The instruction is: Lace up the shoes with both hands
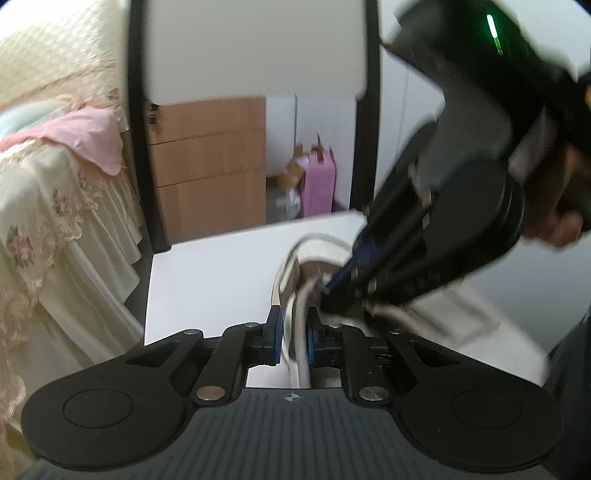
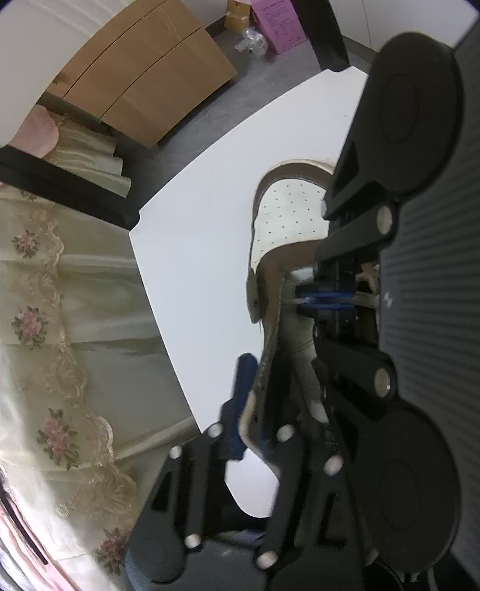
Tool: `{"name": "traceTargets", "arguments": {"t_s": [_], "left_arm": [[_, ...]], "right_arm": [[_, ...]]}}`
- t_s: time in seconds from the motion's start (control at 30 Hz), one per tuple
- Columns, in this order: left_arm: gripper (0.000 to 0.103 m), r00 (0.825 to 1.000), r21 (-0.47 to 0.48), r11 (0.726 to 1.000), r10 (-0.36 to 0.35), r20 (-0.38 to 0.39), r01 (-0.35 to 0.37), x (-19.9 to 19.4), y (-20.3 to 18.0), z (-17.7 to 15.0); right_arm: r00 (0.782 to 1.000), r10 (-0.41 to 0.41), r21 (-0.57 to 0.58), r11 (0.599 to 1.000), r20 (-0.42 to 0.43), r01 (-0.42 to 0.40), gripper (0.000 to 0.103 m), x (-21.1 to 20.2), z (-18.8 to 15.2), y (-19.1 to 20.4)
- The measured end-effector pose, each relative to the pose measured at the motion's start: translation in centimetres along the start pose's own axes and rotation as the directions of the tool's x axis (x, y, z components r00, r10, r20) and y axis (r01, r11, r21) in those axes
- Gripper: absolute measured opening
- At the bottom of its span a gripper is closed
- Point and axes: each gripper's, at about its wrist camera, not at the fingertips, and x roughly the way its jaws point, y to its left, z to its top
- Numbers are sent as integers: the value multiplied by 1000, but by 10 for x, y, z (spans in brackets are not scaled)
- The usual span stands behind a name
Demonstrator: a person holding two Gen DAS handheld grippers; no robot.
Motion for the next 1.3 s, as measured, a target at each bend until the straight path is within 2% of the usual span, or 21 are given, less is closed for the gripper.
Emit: {"name": "traceTargets", "arguments": {"t_s": [0.3,0.43,0.53,0.67,0.77,0.83,0.9,0.97,1.1,1.2,1.3], "left_arm": [[14,998,56,997,-55,-18,56,4,2,1],[14,997,65,995,-74,-20,75,4,2,1],[14,996,61,994,-87,-21,88,5,4,1],[14,996,65,993,-93,-18,94,5,4,0],[15,995,61,994,-94,-18,95,5,4,0],[15,996,62,994,-90,-17,91,5,4,0],[16,996,62,994,-87,-17,88,5,4,0],[16,996,49,995,-87,-18,88,5,6,1],[16,997,46,996,-76,-19,77,6,7,1],[16,998,64,996,-68,-14,68,6,5,1],[16,997,53,996,-74,-14,75,7,7,1]], "right_arm": [[999,-36,-60,998,-19,35,4,2,8,8],[1000,-20,-25,999,24,20,4,-4,11,6],[998,-36,-24,999,42,37,4,-1,9,7],[998,-34,27,999,56,33,4,-2,7,3],[998,-32,4,999,48,32,5,-7,6,4],[999,-46,-30,998,26,46,10,-9,8,6],[999,-43,-74,996,2,43,28,-11,9,8],[999,-44,-118,992,-20,41,30,-12,10,10],[997,-52,-139,989,-64,43,25,-11,13,9],[995,-54,-109,993,-82,44,9,-8,16,3],[996,-41,-52,998,-74,37,4,-5,15,-2]]}}
